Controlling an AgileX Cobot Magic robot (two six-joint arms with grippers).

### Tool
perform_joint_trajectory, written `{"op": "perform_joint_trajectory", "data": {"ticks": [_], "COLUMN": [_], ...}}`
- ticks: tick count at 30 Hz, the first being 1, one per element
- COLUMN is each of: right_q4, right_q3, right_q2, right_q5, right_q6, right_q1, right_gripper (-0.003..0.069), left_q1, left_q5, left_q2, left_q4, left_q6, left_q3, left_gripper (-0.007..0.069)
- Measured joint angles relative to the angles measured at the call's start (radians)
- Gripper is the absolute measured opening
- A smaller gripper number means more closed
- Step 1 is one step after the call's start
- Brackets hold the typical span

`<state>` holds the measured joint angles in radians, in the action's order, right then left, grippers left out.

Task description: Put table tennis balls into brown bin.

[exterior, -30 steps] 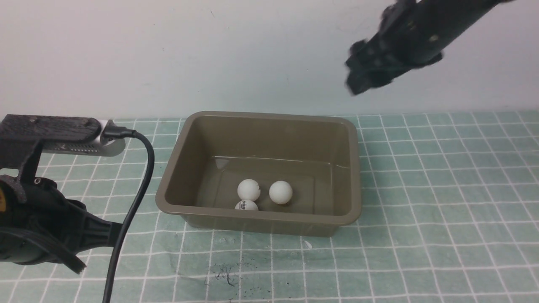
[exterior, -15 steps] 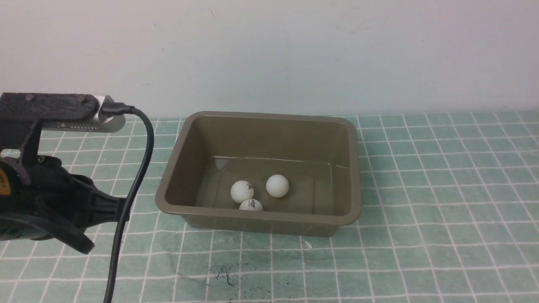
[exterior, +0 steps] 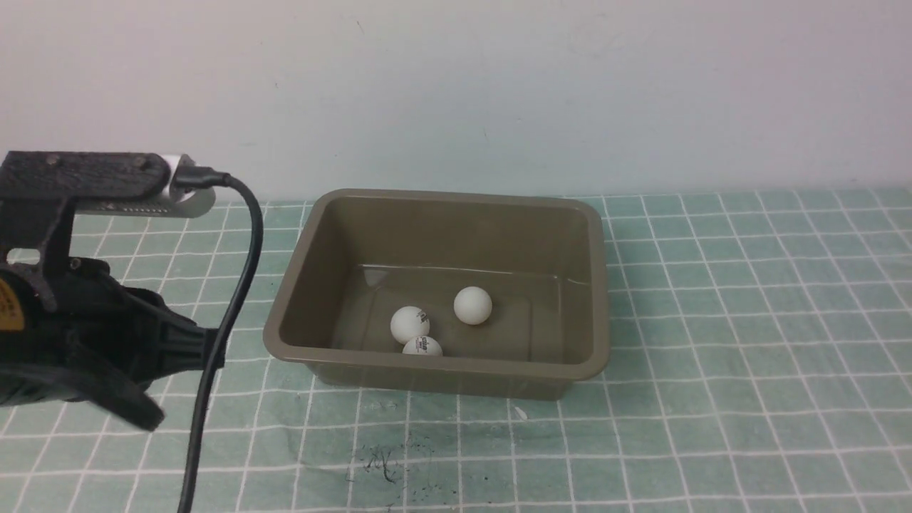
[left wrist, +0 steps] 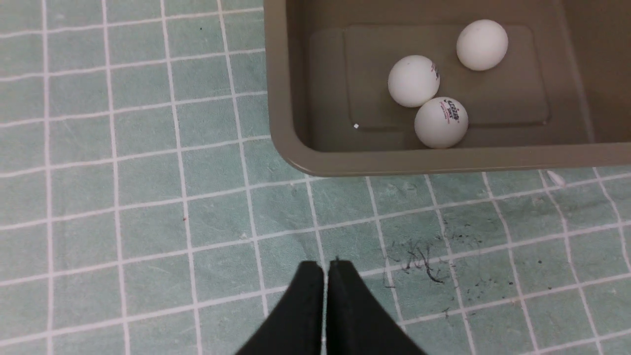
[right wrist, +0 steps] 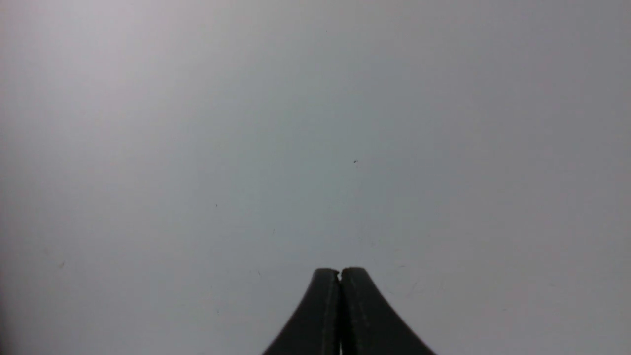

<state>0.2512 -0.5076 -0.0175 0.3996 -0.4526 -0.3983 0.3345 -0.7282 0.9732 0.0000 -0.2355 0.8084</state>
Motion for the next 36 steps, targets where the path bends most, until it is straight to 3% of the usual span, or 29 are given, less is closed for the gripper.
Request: {"op": "perform_joint_trajectory", "data": {"ticks": [8,15,29,32,36], "right_q4": [0.018,0.019,0.019,0.019,0.022], "right_q3": [0.000,0.000,0.000,0.000,0.000], "right_q2": [-0.001,-0.001,-0.001,-0.001,-0.001], "right_q5": [0.002,0.005,0.005,0.006,0.006], "right_q6": [0.000,0.000,0.000,0.000,-0.001], "right_q1": [0.000,0.000,0.000,0.000,0.000], "right_gripper": [-0.0013,-0.0013,-0.0013,-0.0013,-0.0013], "left_q1": [0.001,0.001,-0.003,-0.042,-0.184], "left_q5": [0.173,0.184,0.211,0.281,0.401], "left_q2": [-0.383,-0.597,-0.662,-0.700,-0.811], "left_q4": [0.000,0.000,0.017,0.010,-0.022], "left_q6": [0.007,0.008,0.036,0.087,0.178], "left_q3": [-0.216,-0.257,-0.297,-0.386,-0.616], "left_gripper": [-0.0005,-0.0005,-0.0004,-0.0004,-0.0004]}}
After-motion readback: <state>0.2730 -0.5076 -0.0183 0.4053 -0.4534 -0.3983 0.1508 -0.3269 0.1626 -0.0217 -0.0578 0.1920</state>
